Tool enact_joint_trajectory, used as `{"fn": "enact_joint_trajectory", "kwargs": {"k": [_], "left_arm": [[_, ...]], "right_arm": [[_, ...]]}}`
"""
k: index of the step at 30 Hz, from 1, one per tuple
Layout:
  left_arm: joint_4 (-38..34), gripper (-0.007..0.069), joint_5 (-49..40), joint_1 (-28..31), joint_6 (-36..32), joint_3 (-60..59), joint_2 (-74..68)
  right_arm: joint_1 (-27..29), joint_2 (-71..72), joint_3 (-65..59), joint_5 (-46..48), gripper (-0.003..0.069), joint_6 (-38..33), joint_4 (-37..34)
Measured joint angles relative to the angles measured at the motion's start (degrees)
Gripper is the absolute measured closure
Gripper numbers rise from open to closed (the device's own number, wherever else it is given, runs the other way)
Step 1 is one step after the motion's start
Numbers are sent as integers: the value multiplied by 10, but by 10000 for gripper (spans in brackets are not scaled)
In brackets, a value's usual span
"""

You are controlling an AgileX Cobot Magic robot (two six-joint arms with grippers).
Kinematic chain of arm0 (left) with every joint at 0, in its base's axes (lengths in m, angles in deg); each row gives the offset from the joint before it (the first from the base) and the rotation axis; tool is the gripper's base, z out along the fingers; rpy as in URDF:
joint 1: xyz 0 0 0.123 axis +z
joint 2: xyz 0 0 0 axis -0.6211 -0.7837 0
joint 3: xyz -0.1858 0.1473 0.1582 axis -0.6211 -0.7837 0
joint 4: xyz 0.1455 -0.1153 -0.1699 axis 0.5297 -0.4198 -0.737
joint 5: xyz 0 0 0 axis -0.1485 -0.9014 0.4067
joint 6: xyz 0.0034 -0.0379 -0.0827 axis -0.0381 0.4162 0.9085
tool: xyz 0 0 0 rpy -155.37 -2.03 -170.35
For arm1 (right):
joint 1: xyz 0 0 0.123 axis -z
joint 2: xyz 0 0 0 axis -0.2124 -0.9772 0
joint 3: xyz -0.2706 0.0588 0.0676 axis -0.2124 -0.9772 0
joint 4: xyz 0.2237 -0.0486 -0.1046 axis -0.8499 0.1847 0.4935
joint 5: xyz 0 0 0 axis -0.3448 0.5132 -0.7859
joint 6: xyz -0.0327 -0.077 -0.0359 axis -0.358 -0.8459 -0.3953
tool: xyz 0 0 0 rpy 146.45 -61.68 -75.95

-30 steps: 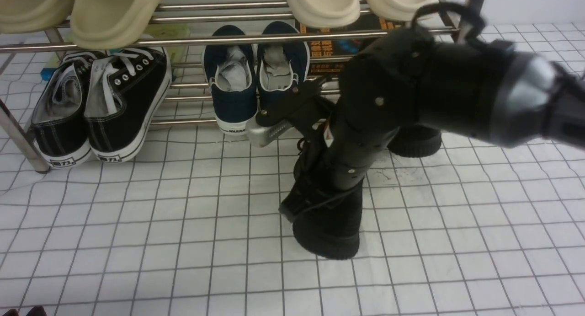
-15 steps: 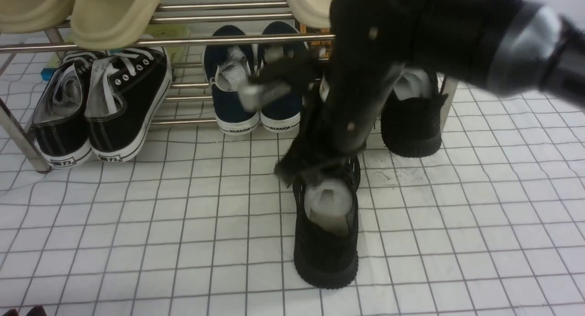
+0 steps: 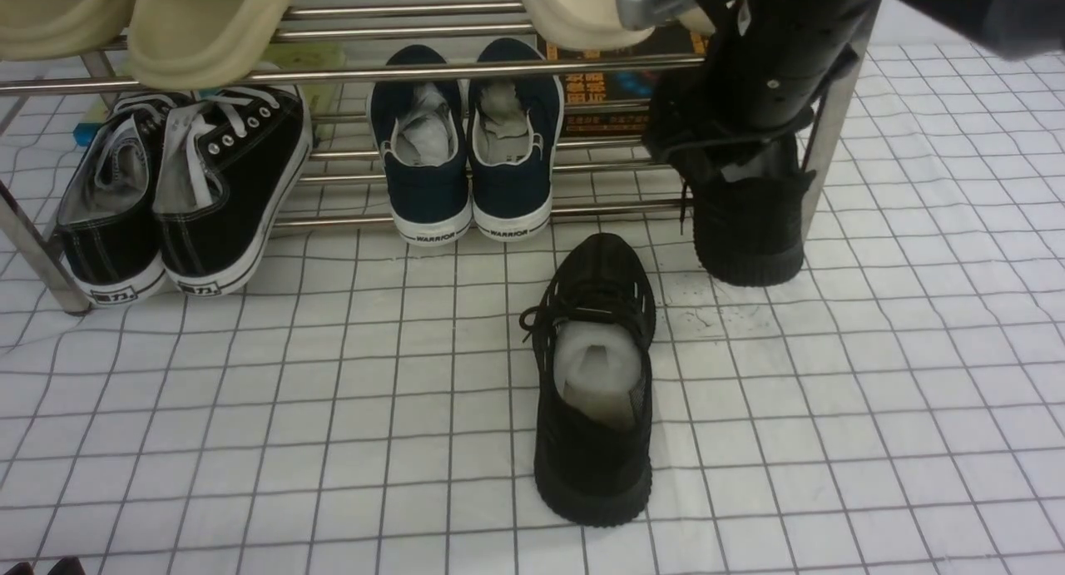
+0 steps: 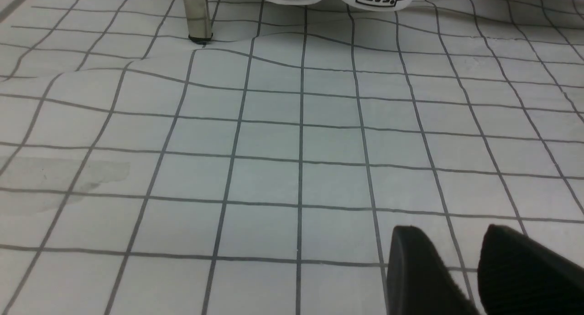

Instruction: Take the shoes off the shelf with your hand from the white checkered tablecloth.

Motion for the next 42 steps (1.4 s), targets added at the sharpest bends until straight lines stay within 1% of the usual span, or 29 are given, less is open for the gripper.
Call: {"fn": "enact_joint_trajectory", "kwargs": {"k": [1, 2, 3, 4, 7, 9, 10, 12, 13, 14, 17, 18, 21, 25, 27, 28, 31, 33, 36, 42], "left_arm": [[0, 384, 0, 0, 0, 0, 0], [0, 384, 0, 0, 0, 0, 0], [0, 384, 0, 0, 0, 0, 0], [0, 384, 0, 0, 0, 0, 0], [0, 384, 0, 0, 0, 0, 0], [0, 384, 0, 0, 0, 0, 0], [0, 384, 0, 0, 0, 0, 0], [0, 384, 0, 0, 0, 0, 0], [0, 384, 0, 0, 0, 0, 0], [0, 384, 0, 0, 0, 0, 0], [0, 384, 0, 0, 0, 0, 0], [0, 384, 0, 0, 0, 0, 0], [0, 384, 0, 0, 0, 0, 0], [0, 384, 0, 0, 0, 0, 0], [0, 384, 0, 0, 0, 0, 0], [0, 384, 0, 0, 0, 0, 0], [0, 384, 0, 0, 0, 0, 0], [0, 384, 0, 0, 0, 0, 0], [0, 384, 0, 0, 0, 0, 0], [0, 384, 0, 0, 0, 0, 0]], "right_arm": [[1, -3, 0, -2, 272, 0, 0], [12, -17, 0, -17, 206, 0, 2], [12, -19, 0, -19, 200, 0, 2], [21, -33, 0, -35, 161, 0, 2], [29, -53, 0, -49, 152, 0, 2], [33, -64, 0, -54, 199, 0, 2], [33, -68, 0, -53, 235, 0, 2], [33, -69, 0, -50, 361, 0, -2], [33, -69, 1, -49, 392, 0, -3], [33, -67, 2, -42, 508, 0, -9], [32, -60, 6, -12, 643, 0, -19], [32, -51, 6, 13, 659, -1, -23], [31, -14, -2, 51, 659, -7, -40], [28, 51, -42, 60, 659, -7, -72], [22, 108, -103, 59, 659, 1, -95], [21, 108, -103, 59, 659, 2, -97], [8, 156, -197, 61, 659, 18, -118], [2, 162, -224, 58, 659, 25, -122], [-17, 159, -271, 34, 656, 47, -127], [-22, 146, -275, -29, 655, 70, -122]]}}
